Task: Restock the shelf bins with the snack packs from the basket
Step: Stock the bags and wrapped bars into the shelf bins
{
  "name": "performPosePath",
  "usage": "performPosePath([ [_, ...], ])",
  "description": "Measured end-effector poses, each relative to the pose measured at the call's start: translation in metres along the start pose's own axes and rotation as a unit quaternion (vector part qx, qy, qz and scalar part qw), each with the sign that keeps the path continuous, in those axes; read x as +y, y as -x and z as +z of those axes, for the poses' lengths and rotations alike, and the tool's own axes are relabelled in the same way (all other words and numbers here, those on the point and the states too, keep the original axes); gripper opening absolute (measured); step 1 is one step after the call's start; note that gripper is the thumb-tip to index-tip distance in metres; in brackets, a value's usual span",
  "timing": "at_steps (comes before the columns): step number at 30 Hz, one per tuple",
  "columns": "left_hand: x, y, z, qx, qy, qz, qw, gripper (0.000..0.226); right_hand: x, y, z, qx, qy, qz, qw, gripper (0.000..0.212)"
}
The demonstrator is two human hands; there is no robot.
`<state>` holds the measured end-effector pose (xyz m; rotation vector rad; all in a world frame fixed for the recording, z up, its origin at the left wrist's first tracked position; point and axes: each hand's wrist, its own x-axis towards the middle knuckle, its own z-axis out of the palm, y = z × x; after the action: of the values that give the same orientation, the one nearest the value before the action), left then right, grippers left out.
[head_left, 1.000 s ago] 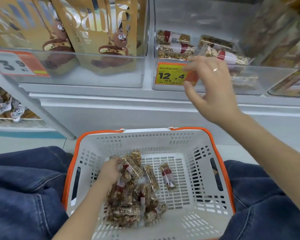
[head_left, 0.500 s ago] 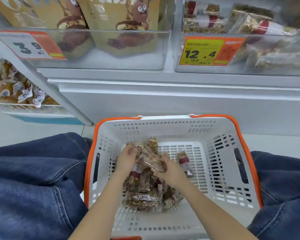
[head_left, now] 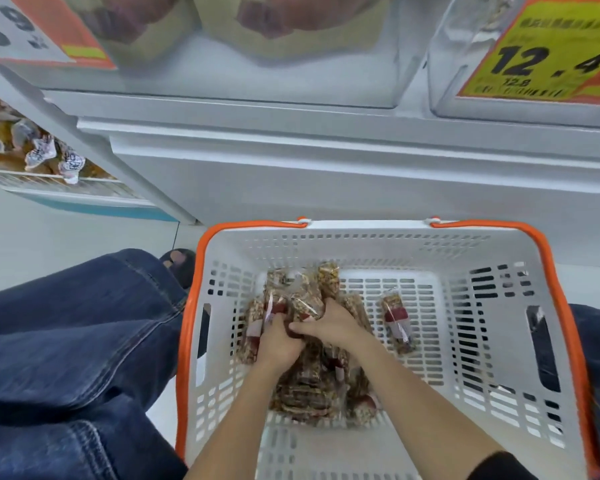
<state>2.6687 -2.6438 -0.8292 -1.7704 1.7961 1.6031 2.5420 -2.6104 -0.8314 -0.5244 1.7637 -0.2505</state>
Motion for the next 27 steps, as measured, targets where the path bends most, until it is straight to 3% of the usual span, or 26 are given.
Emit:
performPosePath([
  [3, 0.005, -0.001, 0.000, -0.036, 0.115, -0.051, 0.991, 0.017, 0.000, 0.001, -0.003, -0.001, -0.071, 0.022, 0.997, 0.105],
  [6, 0.014, -0.001, -0.003, -0.046, 0.154, -0.071, 0.984, 0.012, 0.001, 0.008, 0.000, 0.034, -0.131, 0.035, 0.990, 0.105],
  [9, 0.010, 0.003, -0.002, -0.028, 0.287, -0.112, 0.951, 0.021, 0.004, 0.024, 0.001, 0.067, -0.175, 0.010, 0.982, 0.069],
  [12, 0.013, 0.011, -0.002, -0.015, 0.379, -0.152, 0.913, 0.015, 0.007, 0.035, 0.002, 0.024, -0.220, -0.002, 0.975, 0.061],
  [15, 0.017, 0.006, -0.001, -0.020, 0.395, -0.182, 0.900, 0.028, 0.005, 0.044, 0.006, -0.049, -0.216, -0.023, 0.975, 0.047],
  [17, 0.017, -0.002, 0.002, -0.034, 0.424, -0.207, 0.881, 0.030, 0.002, 0.047, 0.007, -0.052, -0.247, -0.037, 0.967, 0.039],
  [19, 0.019, -0.004, 0.001, -0.043, 0.388, -0.216, 0.895, 0.026, 0.003, 0.051, 0.005, -0.038, -0.284, -0.036, 0.957, 0.037],
  [23, 0.033, -0.001, -0.010, -0.015, 0.379, -0.172, 0.909, 0.022, 0.007, 0.060, -0.008, -0.017, -0.371, -0.025, 0.928, 0.067],
  [25, 0.037, -0.001, -0.014, 0.031, 0.253, -0.112, 0.960, 0.021, 0.011, 0.070, -0.020, -0.021, -0.417, -0.017, 0.908, 0.087],
  [27, 0.042, 0.001, -0.018, 0.060, 0.171, -0.063, 0.981, 0.008, 0.016, 0.080, -0.033, -0.024, -0.428, -0.037, 0.903, 0.090],
])
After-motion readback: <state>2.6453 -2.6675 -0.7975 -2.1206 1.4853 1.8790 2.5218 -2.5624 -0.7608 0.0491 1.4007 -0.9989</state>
